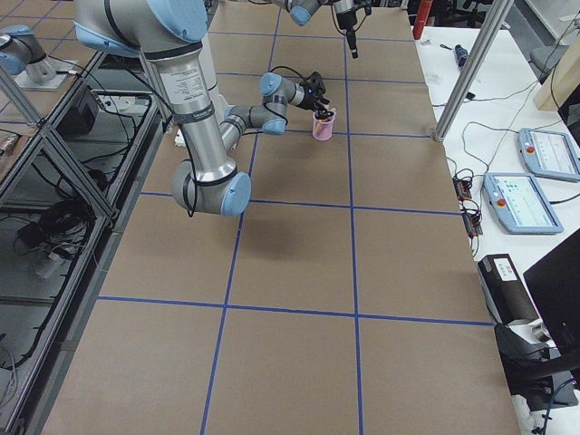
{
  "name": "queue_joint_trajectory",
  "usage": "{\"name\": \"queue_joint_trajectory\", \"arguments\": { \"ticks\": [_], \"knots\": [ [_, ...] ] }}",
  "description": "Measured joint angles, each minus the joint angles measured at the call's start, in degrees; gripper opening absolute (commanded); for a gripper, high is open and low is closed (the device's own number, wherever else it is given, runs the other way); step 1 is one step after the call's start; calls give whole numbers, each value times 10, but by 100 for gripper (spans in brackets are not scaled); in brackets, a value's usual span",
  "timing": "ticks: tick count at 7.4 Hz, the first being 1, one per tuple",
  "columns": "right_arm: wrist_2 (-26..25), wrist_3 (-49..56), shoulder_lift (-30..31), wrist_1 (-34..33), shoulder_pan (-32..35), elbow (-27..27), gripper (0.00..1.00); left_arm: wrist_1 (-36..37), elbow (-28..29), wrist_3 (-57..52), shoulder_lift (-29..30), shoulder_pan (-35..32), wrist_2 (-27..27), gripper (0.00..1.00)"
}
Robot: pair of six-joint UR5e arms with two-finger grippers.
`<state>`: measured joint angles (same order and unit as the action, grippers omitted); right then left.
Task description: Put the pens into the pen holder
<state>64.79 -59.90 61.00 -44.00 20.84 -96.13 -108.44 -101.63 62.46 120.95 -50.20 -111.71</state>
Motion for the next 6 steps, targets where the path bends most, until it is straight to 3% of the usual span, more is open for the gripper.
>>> {"name": "queue_joint_trajectory", "arguments": {
  "ticks": [2,3,5,6],
  "knots": [
    [27,-5,-1,-5,7,-25,99,4,-4,-3,1,-5,-2,99],
    [77,-8,0,-31,26,-48,99,11,-8,-13,1,-14,-12,100],
    [224,-9,4,-174,96,-115,100,89,-27,-82,2,-47,-54,100],
    [323,-6,7,-245,151,-138,100,152,-45,-145,2,-64,-65,100]
  ]
}}
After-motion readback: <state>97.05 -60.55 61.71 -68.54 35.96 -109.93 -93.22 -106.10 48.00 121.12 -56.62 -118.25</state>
